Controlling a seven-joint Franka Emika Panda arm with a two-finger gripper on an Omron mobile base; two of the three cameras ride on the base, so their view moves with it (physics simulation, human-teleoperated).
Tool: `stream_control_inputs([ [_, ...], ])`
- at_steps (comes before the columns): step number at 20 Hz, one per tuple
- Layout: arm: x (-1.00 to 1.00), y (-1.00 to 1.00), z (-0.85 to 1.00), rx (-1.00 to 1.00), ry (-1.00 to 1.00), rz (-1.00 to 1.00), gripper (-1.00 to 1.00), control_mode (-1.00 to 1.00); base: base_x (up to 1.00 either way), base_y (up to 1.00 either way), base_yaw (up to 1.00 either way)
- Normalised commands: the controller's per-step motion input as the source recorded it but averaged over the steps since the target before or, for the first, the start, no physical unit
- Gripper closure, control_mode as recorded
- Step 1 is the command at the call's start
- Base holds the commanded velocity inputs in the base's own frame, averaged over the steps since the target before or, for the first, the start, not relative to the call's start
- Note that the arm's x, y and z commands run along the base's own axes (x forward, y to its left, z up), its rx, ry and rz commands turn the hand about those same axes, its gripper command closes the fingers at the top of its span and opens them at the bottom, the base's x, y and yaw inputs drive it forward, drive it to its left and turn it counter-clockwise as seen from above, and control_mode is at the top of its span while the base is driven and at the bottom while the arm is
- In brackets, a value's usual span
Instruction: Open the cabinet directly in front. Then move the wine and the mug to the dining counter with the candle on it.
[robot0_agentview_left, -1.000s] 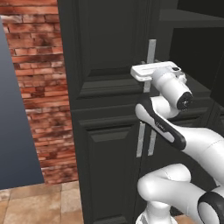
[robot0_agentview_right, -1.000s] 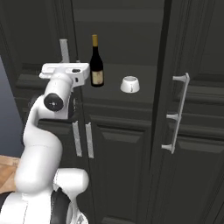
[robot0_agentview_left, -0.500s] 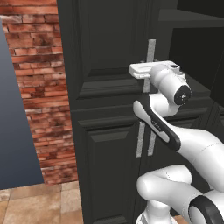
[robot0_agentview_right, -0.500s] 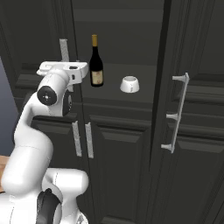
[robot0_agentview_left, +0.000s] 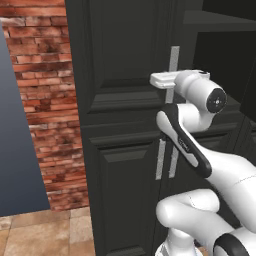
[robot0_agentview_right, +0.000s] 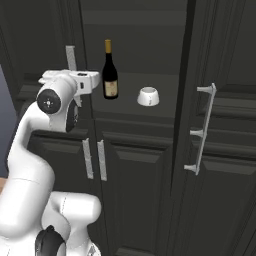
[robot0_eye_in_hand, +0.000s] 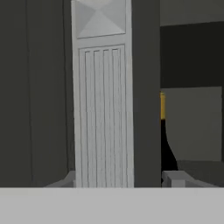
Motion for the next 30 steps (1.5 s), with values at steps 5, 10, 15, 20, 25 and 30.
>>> stream_control_inputs([
  [5, -0.54, 0.16, 0.0, 0.0, 0.16, 0.0, 1.0, -1.0, 0.0, 0.0, 0.0],
  [10, -0.73, 0.3, 0.0, 0.0, 0.12, 0.0, 1.0, -1.0, 0.0, 0.0, 0.0],
  [15, -0.69, 0.46, -0.04, 0.0, 0.1, 0.01, 1.0, -1.0, 0.0, 0.0, 0.0],
  [20, -0.64, 0.56, -0.14, -0.01, 0.07, 0.01, 1.0, -1.0, 0.0, 0.0, 0.0],
  [25, -0.56, 0.54, -0.23, -0.02, 0.02, 0.03, 1.0, -1.0, 0.0, 0.0, 0.0],
  [30, -0.06, 0.15, -0.06, 0.0, 0.01, 0.0, 1.0, -1.0, 0.0, 0.0, 0.0],
])
